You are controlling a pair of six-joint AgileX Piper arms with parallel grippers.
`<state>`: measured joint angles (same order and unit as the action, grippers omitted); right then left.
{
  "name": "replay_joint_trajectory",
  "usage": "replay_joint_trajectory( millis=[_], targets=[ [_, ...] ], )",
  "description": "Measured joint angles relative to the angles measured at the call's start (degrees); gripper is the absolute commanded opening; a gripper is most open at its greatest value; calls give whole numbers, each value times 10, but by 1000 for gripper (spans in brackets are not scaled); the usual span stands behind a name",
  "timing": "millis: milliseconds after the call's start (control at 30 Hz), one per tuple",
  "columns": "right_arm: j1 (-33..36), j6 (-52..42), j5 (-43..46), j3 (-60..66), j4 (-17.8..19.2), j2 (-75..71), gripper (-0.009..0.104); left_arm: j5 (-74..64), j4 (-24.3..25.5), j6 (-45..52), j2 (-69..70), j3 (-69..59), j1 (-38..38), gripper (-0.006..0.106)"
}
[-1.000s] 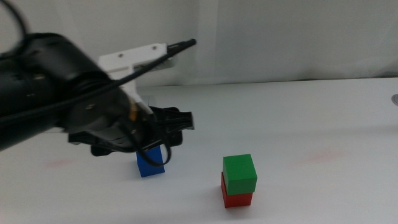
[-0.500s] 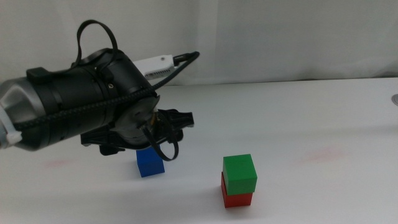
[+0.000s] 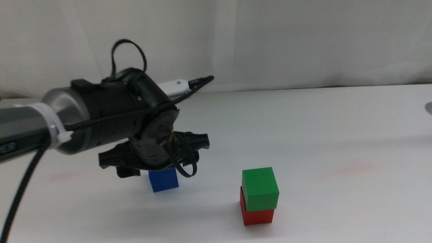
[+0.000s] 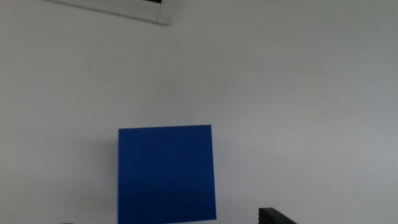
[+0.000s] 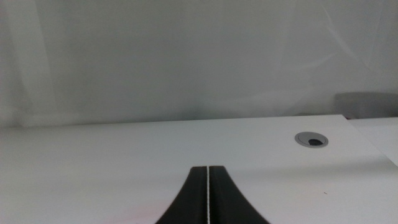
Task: Stack red cubes first, then green, then blue cubes in a specific spot.
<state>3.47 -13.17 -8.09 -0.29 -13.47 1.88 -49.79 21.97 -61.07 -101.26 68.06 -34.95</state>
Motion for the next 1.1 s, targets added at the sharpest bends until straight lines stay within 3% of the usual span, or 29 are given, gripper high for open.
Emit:
replay_joint_trajectory(
  millis=[333,900,1100],
  targets=[
    [0,0,0,0,0,0,-1,50,-40,70,-45,0,45,73],
    [0,-2,-1,0,0,0,-1,97,-41,94,-82,0,51,73],
    [0,-2,-1,0,0,0,-1,102,-41,95,-84,0,51,60]
  ],
)
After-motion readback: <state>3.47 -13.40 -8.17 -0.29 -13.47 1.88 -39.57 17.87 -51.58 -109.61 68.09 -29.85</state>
